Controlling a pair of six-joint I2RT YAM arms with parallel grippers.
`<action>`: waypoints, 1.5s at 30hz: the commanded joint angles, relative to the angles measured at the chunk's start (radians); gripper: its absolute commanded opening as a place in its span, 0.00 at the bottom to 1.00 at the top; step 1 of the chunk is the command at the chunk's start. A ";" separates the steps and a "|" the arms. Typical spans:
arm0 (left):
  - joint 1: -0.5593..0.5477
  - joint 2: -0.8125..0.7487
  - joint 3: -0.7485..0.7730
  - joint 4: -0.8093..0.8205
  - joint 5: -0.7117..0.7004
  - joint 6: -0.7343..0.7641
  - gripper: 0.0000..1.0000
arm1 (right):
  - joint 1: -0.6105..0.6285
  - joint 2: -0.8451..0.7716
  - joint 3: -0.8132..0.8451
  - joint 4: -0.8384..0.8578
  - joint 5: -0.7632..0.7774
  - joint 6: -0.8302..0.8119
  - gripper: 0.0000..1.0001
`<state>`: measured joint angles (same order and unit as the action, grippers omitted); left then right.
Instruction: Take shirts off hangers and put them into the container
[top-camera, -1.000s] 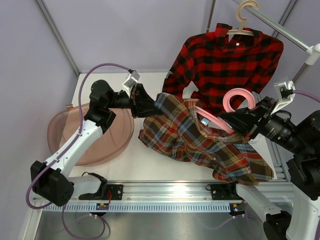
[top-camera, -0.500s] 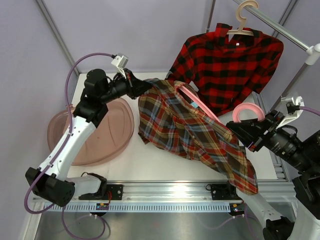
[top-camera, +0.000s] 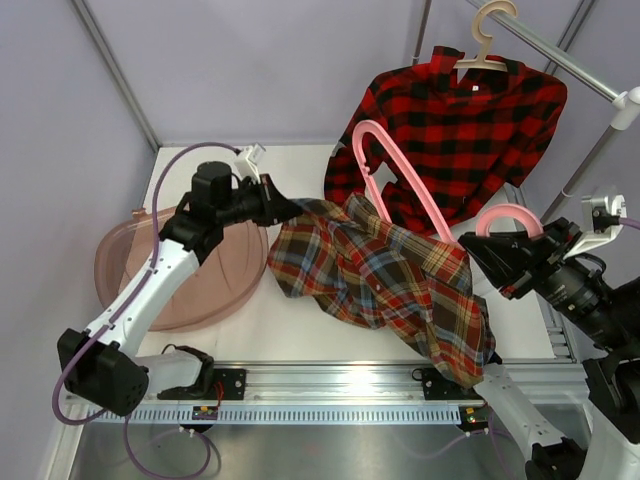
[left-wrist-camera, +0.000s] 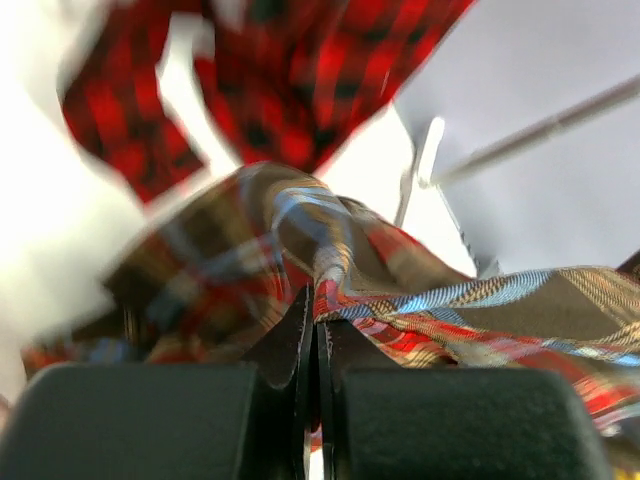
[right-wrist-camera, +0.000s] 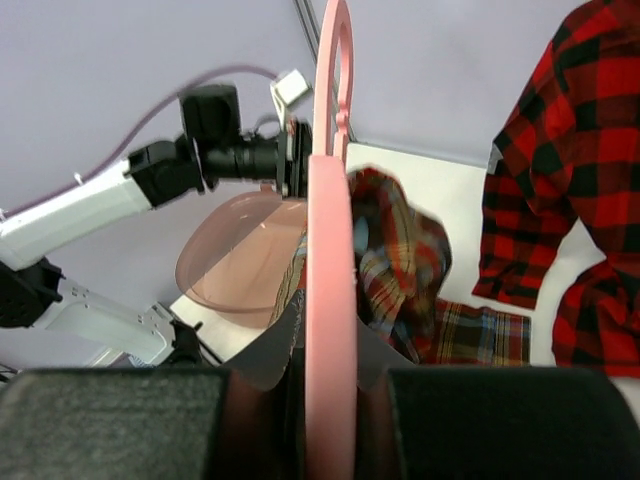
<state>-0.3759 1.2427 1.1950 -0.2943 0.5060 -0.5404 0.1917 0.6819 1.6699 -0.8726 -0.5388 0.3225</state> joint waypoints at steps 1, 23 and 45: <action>0.025 -0.095 -0.119 0.027 -0.016 -0.004 0.00 | 0.000 0.022 0.025 0.227 -0.021 0.069 0.00; -0.351 -0.491 -0.109 0.024 -0.277 0.220 0.77 | 0.002 0.156 -0.093 0.204 -0.147 0.001 0.00; -0.044 -0.332 0.040 0.187 0.465 0.120 0.77 | 0.002 -0.018 -0.223 -0.032 -0.431 -0.016 0.00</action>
<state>-0.4294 0.8936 1.2255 -0.2245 0.8036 -0.3771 0.1917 0.6796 1.4353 -0.8516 -0.8753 0.3367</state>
